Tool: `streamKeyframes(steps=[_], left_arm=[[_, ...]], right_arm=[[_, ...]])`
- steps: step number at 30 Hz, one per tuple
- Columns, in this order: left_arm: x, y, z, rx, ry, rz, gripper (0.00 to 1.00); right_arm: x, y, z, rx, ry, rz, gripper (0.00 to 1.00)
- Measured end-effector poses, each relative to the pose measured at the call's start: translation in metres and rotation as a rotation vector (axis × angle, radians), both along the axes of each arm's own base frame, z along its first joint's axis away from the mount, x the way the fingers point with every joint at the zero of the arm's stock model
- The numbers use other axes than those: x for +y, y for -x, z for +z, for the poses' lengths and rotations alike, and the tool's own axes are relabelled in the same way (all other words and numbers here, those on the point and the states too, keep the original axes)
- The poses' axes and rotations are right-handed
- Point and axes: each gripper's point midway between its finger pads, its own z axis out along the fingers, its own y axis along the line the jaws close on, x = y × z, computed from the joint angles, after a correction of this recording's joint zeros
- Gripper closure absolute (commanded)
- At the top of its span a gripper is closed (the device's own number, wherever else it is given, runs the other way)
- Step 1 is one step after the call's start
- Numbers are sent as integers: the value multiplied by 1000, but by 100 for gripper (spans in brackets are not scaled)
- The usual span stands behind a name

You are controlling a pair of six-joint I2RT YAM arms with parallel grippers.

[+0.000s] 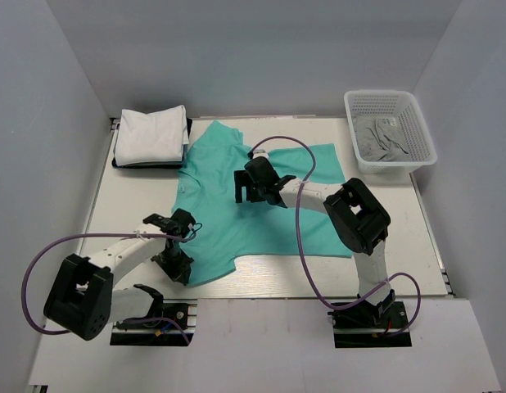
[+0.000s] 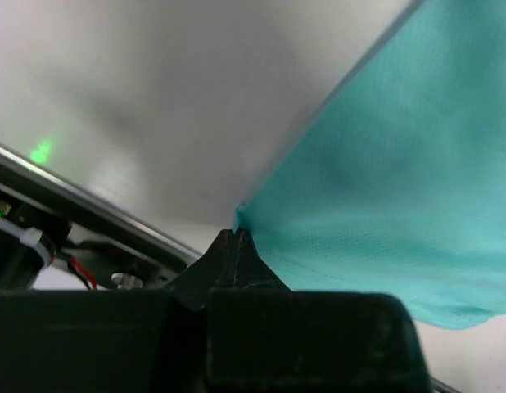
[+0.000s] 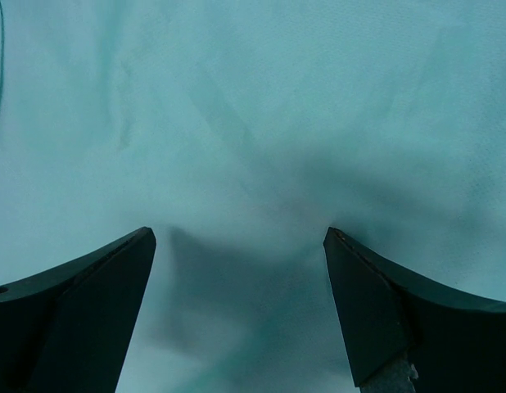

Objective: Fold and stack the t-shirts
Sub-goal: Flatten out the tshirt, then grap the side of the flattened tshirt closest away from the robot with both arms

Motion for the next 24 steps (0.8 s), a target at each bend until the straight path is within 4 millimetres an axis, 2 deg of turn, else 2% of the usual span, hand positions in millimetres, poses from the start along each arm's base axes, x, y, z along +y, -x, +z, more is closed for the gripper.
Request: streamKeyframes(steps=[5,7,8,9,11,14,17,19,21,24], left_arm=[[-2,18,4,64,24,41,98],[-2,22,6,74,22,45,83],[-2,23,7,80,20,45,66],[-2,24,10,83,18,47,40],[-2,21,17,76,10,48,34],[-4,9,31,25,14,48,33],[-7,-2,38,-42,37,43,31],[-7,-3,37,-65,49,36,31],[-7,-1,31,-69,56,21,31],[-6,4,20,-42,53,-5,35]], right_arm=[[-1,-1,0,8,-15,-24,10],[0,-1,1,7,-20,-24,10],[0,-1,1,5,-23,-23,10],[0,0,1,3,-24,-15,10],[0,3,2,2,-25,9,10],[-2,13,4,17,-20,60,10],[-7,25,17,25,-18,104,10],[-8,28,37,10,-34,116,10],[-10,29,67,-30,-70,113,10],[-26,32,108,-76,-116,62,10]])
